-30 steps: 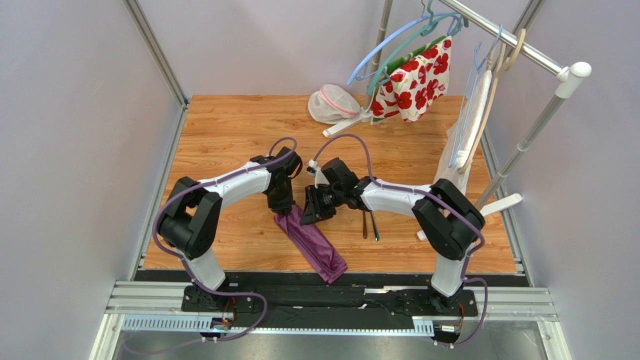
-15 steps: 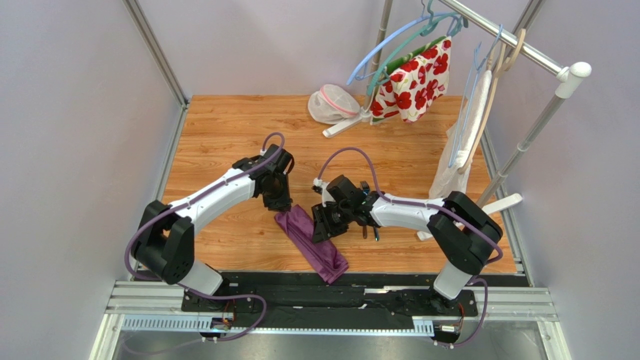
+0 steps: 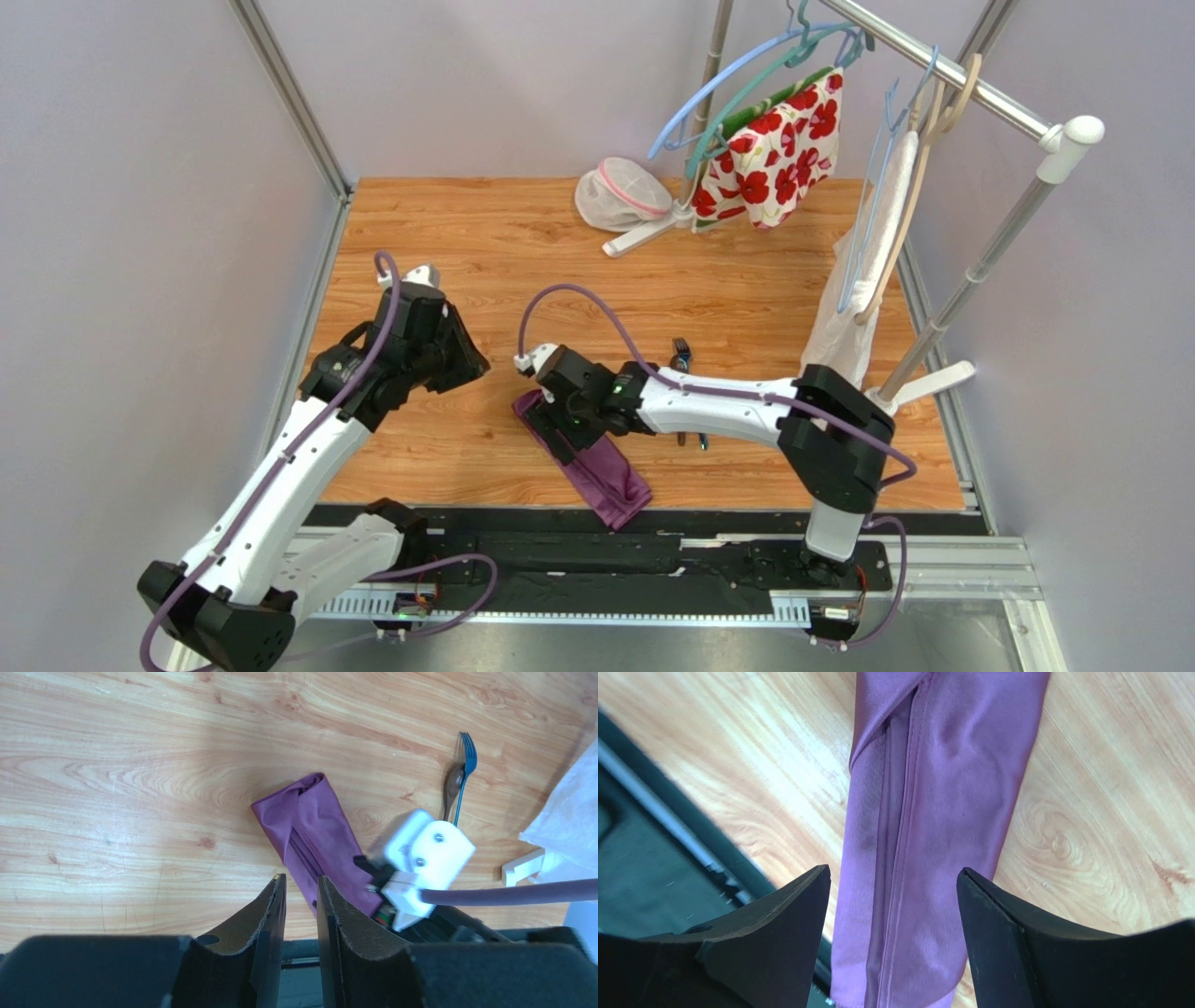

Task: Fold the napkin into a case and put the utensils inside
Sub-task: Turn over the smaller rectangle-folded napkin at the center of the board.

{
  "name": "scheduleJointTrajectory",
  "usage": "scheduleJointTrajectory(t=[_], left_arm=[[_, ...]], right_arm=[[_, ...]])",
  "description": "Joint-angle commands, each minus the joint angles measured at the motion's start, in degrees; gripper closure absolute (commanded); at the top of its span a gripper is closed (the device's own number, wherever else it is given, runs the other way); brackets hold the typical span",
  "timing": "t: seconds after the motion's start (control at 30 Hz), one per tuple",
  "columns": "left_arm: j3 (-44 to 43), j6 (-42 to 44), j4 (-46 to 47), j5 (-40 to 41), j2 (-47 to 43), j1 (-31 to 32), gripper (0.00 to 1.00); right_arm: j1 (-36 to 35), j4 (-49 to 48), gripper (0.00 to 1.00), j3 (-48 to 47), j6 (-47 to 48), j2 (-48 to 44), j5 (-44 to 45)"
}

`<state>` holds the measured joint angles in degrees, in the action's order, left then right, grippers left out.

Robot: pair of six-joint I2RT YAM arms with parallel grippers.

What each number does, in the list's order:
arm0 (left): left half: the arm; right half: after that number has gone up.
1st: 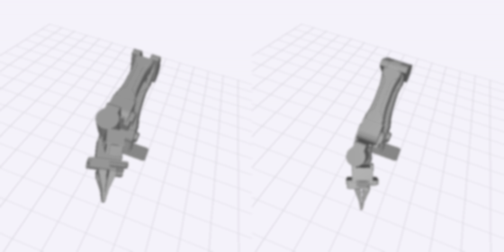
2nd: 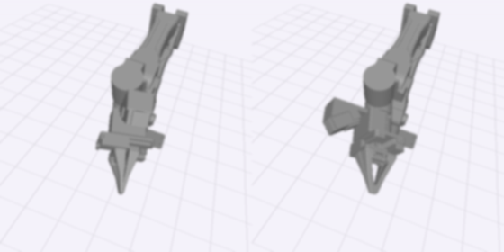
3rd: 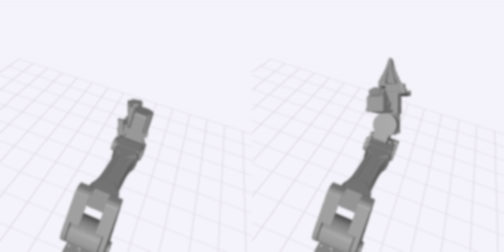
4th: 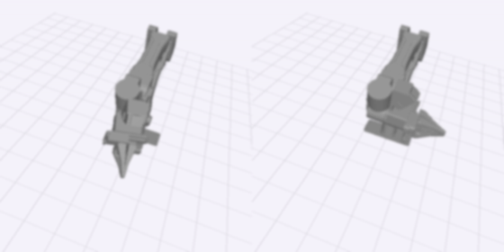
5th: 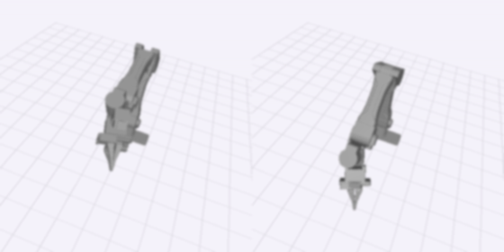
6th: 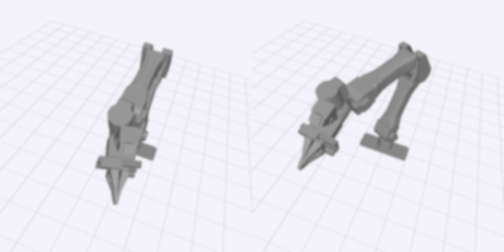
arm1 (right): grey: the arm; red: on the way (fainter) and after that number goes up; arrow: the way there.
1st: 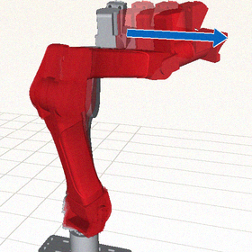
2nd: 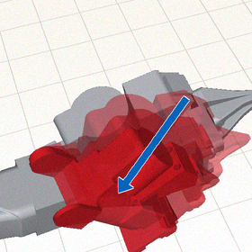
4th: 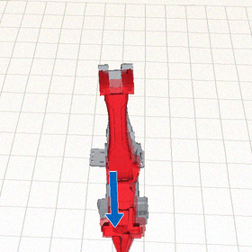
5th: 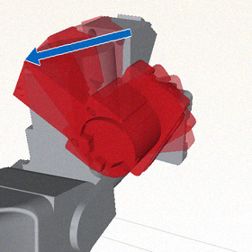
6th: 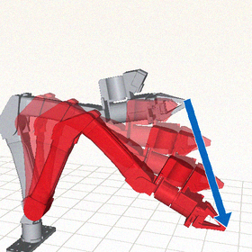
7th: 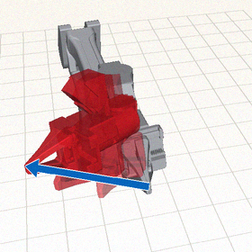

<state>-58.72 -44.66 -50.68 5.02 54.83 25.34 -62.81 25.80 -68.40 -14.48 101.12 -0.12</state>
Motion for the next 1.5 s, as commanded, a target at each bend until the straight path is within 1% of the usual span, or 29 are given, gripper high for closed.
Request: scheduleJointTrajectory(t=[0.0,0.13,0.23,0.33,0.43,0.47,0.53,0.57,0.63,0.67,0.77,0.83,0.87,0.93,1.03,1.07,1.1,1.13,1.27,1.37,1.4,1.47], left_arm=[[-1.5,1.7,-3.2,-2.4,-0.5,-0.6,0.69],[-1.6,2.3,-2.7,-4.0,-2.2,-0.6,0.69],[-1.2,2.6,-2.6,-4.6,-2.8,-0.6,0.69],[-1.0,2.7,-2.2,-4.6,-3.2,-0.8,0.69],[-0.7,2.9,-2.3,-5.6,-3.6,-1.0,0.69],[-0.6,3.1,-2.3,-5.7,-3.8,-1.1,0.69],[-0.5,3.2,-2.3,-5.7,-4.0,-1.3,0.69],[-0.4,3.3,-2.3,-5.7,-4.1,-1.5,0.69],[-0.3,3.6,-2.2,-5.8,-3.8,-1.8,0.69],[-0.3,3.8,-2.2,-6.0,-3.8,-1.9,0.69],[0.0,3.8,-1.8,-6.4,-3.8,-2.0,0.69],[0.2,3.8,-1.6,-6.3,-3.7,-2.1,0.69],[0.3,3.9,-1.4,-6.4,-3.7,-2.1,0.69],[0.3,3.8,-1.5,-6.4,-3.7,-2.1,0.69],[0.4,3.9,-1.5,-6.5,-3.8,-2.3,0.69],[0.4,3.9,-1.6,-6.5,-3.9,-2.4,0.69],[0.4,4.0,-1.8,-6.5,-4.1,-2.5,0.69],[0.4,4.0,-1.9,-6.3,-4.2,-2.5,0.69],[0.4,4.1,-2.1,-6.2,-4.4,-2.7,0.69],[0.1,4.0,-2.6,-6.0,-4.6,-2.8,0.69],[0.0,3.9,-3.0,-5.7,-4.7,-2.8,0.69],[-0.2,3.7,-3.3,-5.3,-5.0,-2.8,0.69]], right_arm=[[-3.5,6.7,0.29,-6.2,2.4,5.1,9.6],[-5.4,9.0,0.29,-8.0,1.8,7.2,12.0],[-7.0,9.4,0.28,-8.8,0.9,8.1,12.2],[-7.9,10.0,0.29,-9.2,-0.1,9.3,12.2],[-8.7,10.8,0.33,-9.8,-0.6,10.8,12.9],[-9.0,11.2,0.36,-10.2,-0.8,11.1,13.2],[-9.9,12.7,0.4,-11.4,-1.2,12.7,15.2],[-10.1,13.0,0.44,-11.8,-1.9,13.1,15.5],[-10.1,13.7,0.5,-12.5,-2.4,14.5,16.3],[-10.1,13.9,0.56,-12.7,-2.6,15.0,16.6],[-10.6,15.6,0.64,-14.2,-2.6,16.7,18.6],[-10.8,15.9,0.67,-14.5,-2.6,17.4,20.2],[-10.8,15.8,0.71,-14.6,-2.6,17.6,20.4],[-10.8,15.7,0.76,-14.6,-2.6,17.8,21.8],[-10.8,15.7,0.86,-14.7,-2.0,18.0,23.5],[-10.8,15.4,0.94,-14.7,-1.6,17.9,23.6],[-10.8,15.3,0.99,-14.8,-1.5,17.9,23.5],[-10.8,15.2,1.0,-15.1,-1.1,17.9,23.5],[-10.8,14.8,1.0,-17.8,1.1,16.1,20.2],[-10.7,14.4,1.0,-19.7,1.6,14.2,14.6],[-10.0,13.9,1.0,-20.5,1.2,12.7,10.3],[-9.1,12.7,1.0,-21.3,0.3,11.6,6.2]])
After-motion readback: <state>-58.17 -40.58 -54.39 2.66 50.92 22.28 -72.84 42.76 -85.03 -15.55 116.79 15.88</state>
